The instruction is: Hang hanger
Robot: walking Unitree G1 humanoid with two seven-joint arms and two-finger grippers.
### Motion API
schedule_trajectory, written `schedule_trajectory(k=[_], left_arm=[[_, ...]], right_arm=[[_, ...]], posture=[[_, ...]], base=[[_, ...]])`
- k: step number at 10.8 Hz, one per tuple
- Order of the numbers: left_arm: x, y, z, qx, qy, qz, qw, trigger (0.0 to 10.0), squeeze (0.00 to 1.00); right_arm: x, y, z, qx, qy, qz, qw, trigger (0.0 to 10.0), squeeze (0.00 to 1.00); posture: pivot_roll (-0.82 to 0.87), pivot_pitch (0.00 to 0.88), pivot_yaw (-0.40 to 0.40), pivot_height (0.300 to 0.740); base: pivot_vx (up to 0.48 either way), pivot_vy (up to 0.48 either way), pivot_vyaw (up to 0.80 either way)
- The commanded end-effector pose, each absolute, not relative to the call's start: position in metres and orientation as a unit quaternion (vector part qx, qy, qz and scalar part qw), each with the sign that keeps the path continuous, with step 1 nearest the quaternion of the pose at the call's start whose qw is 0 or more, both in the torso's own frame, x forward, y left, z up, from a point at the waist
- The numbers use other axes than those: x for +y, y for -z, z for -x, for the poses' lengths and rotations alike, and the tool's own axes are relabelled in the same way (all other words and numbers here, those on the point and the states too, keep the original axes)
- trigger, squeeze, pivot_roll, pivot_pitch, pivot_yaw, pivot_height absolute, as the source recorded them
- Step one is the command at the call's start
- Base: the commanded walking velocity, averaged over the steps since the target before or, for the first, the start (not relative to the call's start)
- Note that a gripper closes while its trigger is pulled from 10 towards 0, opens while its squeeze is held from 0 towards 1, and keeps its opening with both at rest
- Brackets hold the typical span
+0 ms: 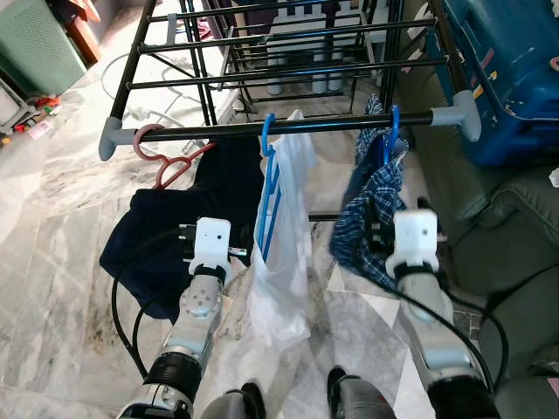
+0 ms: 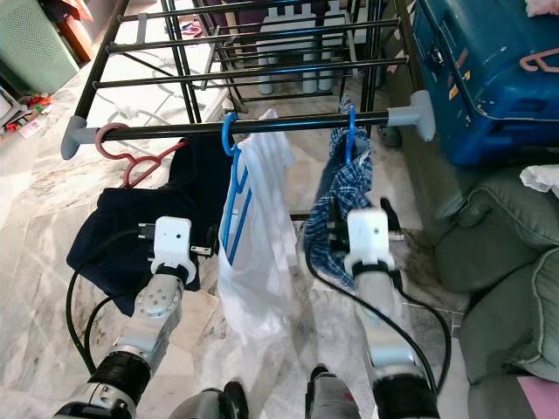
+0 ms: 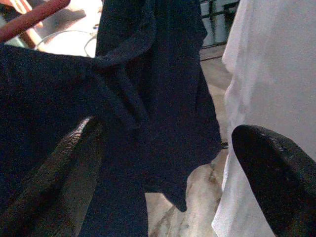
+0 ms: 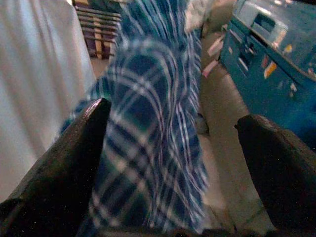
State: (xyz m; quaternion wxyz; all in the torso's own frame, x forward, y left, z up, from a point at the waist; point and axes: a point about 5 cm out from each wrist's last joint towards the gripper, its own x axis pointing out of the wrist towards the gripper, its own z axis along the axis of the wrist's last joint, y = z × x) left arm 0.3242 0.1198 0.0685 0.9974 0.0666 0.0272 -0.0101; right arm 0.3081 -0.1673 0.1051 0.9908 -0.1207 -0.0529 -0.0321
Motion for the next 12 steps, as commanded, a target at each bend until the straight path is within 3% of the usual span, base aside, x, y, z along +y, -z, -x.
schedule_trajectory(k=[1, 3, 10, 12], left_arm=[[0.130, -0.051, -0.318, 0.064, -0.008, -0.086, 0.994, 10.0, 0.00], [0.140, -0.032, -0.307, 0.105, -0.027, -0.102, 0.989, 10.0, 0.00], [0.150, -0.033, -0.311, 0.101, -0.035, -0.123, 0.987, 10.0, 0.00], [0.151, -0.031, -0.311, 0.109, -0.032, -0.128, 0.985, 10.0, 0.00]], right_arm=[[-0.171, -0.091, -0.303, -0.025, 0.040, 0.119, 0.992, 10.0, 0.00], [-0.175, -0.086, -0.302, -0.013, 0.045, 0.119, 0.992, 10.0, 0.00], [-0.166, -0.080, -0.305, -0.002, 0.032, 0.103, 0.994, 10.0, 0.00], [-0.168, -0.072, -0.303, 0.017, 0.032, 0.094, 0.995, 10.0, 0.00]], posture=[[-0.33, 0.160, 0.108, 0.740], [-0.32, 0.162, 0.095, 0.740], [-0.31, 0.177, 0.105, 0.740], [-0.31, 0.172, 0.104, 0.740]], base=[[0.000, 0.000, 0.00], [-0.146, 0.000, 0.00], [-0.412, 0.000, 0.00], [0.000, 0.000, 0.00]])
